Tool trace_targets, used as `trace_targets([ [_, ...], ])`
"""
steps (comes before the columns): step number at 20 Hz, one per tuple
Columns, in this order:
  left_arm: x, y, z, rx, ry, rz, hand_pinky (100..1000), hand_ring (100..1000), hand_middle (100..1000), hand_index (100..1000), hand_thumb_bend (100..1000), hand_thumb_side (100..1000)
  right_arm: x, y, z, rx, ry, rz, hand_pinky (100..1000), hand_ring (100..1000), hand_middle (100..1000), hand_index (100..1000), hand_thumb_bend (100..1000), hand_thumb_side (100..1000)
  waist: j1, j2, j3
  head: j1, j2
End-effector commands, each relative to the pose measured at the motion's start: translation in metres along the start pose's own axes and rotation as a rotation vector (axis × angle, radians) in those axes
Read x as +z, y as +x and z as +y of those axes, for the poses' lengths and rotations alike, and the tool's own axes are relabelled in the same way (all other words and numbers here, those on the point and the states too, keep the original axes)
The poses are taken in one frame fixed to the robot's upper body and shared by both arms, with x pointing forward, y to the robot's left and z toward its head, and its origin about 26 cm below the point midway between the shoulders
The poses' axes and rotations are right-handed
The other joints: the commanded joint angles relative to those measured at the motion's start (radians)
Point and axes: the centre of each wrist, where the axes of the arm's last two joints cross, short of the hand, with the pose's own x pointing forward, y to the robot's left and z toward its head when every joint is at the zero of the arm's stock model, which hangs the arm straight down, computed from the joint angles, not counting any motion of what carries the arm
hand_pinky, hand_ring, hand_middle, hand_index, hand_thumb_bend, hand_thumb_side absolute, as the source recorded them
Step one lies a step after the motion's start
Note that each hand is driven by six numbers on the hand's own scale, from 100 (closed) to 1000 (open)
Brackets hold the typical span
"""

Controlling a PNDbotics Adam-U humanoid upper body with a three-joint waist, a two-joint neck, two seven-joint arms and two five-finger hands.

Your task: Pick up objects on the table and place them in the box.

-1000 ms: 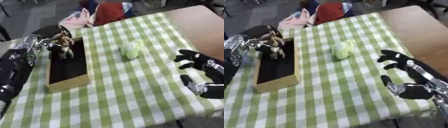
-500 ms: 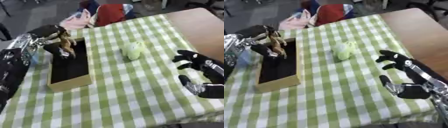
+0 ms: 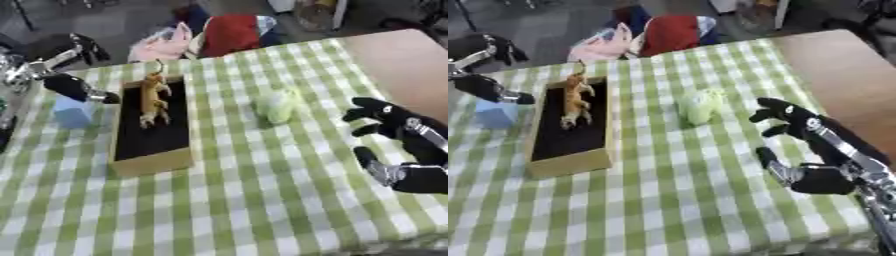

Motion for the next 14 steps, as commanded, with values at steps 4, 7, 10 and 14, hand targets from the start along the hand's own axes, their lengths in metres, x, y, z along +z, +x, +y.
trace_targets([
  [4,0.026,-0.029,0.013,-0.01,0.019,0.115,694,651,664,788,702,588,0.001,0.003,-0.006,0.016,-0.015,-0.008,777,953,788,1000,146,236,-0.01,-0.017,0.015,-0.006,0.008],
  [7,0.03,-0.039,0.007,0.003,0.025,0.166,688,647,658,780,682,565,0.001,0.003,-0.006,0.016,-0.011,-0.01,778,953,789,1000,142,242,-0.012,-0.015,0.017,-0.006,0.007],
  [10,0.031,-0.048,-0.004,0.01,0.012,0.215,691,657,667,784,691,532,0.0,0.004,-0.006,0.019,-0.007,-0.014,778,953,789,1000,141,243,-0.014,-0.011,0.013,-0.003,0.005],
  [14,0.029,-0.055,-0.015,-0.011,-0.012,0.268,694,671,687,789,728,550,-0.001,0.005,-0.006,0.022,-0.004,-0.018,778,954,789,1000,140,246,-0.015,-0.006,0.007,-0.003,0.004],
])
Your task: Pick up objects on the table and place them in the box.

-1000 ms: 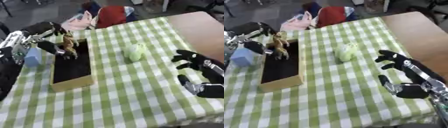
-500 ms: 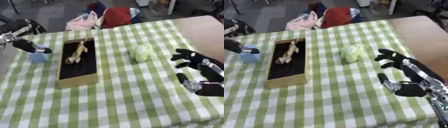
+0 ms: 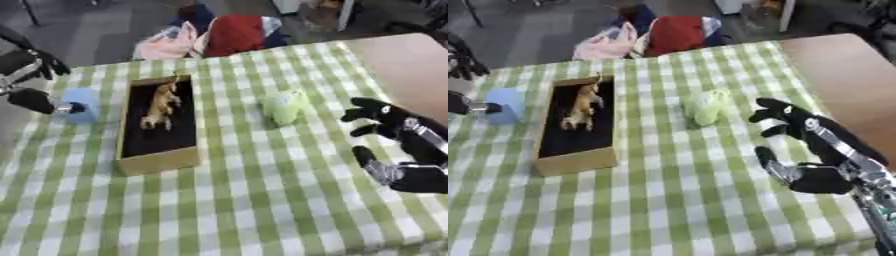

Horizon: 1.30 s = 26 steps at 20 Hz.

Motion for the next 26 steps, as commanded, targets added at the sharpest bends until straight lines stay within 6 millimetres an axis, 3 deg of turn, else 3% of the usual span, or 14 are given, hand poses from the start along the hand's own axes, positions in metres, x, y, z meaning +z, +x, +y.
trace_targets([
  [1,0.002,-0.012,0.013,-0.043,0.03,0.057,695,673,690,789,732,550,-0.002,0.005,-0.007,0.023,-0.002,-0.016,778,954,789,1000,140,246,-0.002,-0.01,-0.003,0.0,0.004],
  [6,-0.003,-0.013,0.006,-0.09,0.01,0.064,705,691,710,798,739,524,-0.003,0.006,-0.007,0.026,0.003,-0.02,778,954,789,1000,137,249,0.0,-0.005,-0.011,0.005,0.003],
  [8,-0.004,-0.013,0.006,-0.111,0.007,0.054,725,727,731,809,679,418,-0.003,0.006,-0.007,0.029,0.008,-0.023,778,954,789,1000,135,252,0.003,0.0,-0.019,0.008,-0.001],
  [12,-0.003,-0.016,0.007,-0.145,0.027,0.056,767,776,765,823,613,300,-0.005,0.007,-0.007,0.035,0.015,-0.028,778,955,788,1000,130,259,0.011,0.01,-0.037,0.012,-0.007],
  [26,0.009,-0.038,0.002,-0.14,0.01,0.126,778,785,775,833,499,119,-0.007,0.008,-0.01,0.064,0.02,-0.024,778,956,788,1000,120,281,0.04,0.054,-0.089,0.012,-0.025],
])
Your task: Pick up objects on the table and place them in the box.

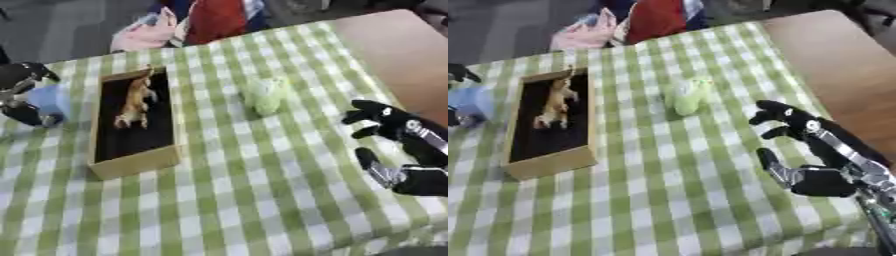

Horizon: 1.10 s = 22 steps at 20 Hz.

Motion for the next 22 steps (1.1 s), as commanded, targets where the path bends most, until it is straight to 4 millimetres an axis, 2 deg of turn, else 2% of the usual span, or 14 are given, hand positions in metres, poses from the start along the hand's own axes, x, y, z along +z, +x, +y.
trace_targets([
  [1,0.007,-0.017,0.015,-0.02,0.007,0.038,764,770,764,828,482,100,-0.001,0.004,-0.008,0.036,0.0,-0.007,778,956,788,1000,118,283,-0.004,-0.009,0.0,-0.001,-0.013],
  [6,0.007,-0.015,0.012,-0.006,0.019,0.04,660,630,612,742,353,100,-0.001,0.004,-0.008,0.035,-0.005,-0.005,778,956,788,1000,114,282,-0.008,-0.007,0.006,-0.004,-0.011],
  [9,0.007,-0.013,0.015,0.009,0.054,0.034,625,589,566,708,323,100,0.0,0.003,-0.008,0.033,-0.008,-0.006,778,955,788,1000,112,279,-0.015,-0.011,0.013,-0.006,-0.009],
  [10,0.007,-0.013,0.016,0.012,0.06,0.03,624,587,565,708,203,124,0.0,0.003,-0.008,0.032,-0.009,-0.007,778,955,788,1000,119,313,-0.017,-0.013,0.014,-0.006,-0.009],
  [11,0.007,-0.013,0.019,0.013,0.065,0.022,624,586,563,706,310,100,0.0,0.003,-0.007,0.03,-0.011,-0.006,778,955,788,1000,105,287,-0.02,-0.016,0.018,-0.007,-0.007],
  [18,0.01,-0.007,0.051,0.012,0.09,-0.076,626,580,553,702,285,100,0.003,0.0,-0.006,0.016,-0.016,0.002,778,955,788,1000,106,273,-0.034,-0.043,0.048,-0.011,0.005],
  [22,0.01,0.01,0.071,0.011,0.116,-0.181,625,576,547,700,272,100,0.004,-0.001,-0.005,0.006,-0.018,0.006,778,955,788,1000,103,270,-0.038,-0.057,0.067,-0.01,0.009],
])
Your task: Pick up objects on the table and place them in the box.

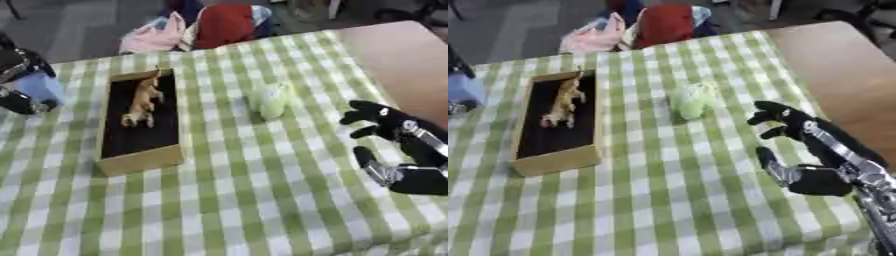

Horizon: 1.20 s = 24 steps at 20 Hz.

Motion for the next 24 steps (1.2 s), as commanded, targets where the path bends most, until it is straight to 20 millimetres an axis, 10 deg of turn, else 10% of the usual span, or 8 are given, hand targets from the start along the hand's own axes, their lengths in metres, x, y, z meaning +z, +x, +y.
trace_targets([
  [1,0.004,0.005,0.036,-0.037,0.047,-0.071,626,576,548,701,273,100,0.001,0.002,-0.005,0.008,-0.009,-0.005,778,956,788,1000,101,268,-0.003,-0.023,0.006,-0.001,0.007],
  [24,-0.013,0.12,0.034,-0.007,-0.159,-0.625,630,584,559,708,191,111,-0.001,0.002,-0.004,-0.01,-0.004,-0.016,779,958,787,1000,100,267,-0.009,-0.037,0.005,0.001,0.007],
])
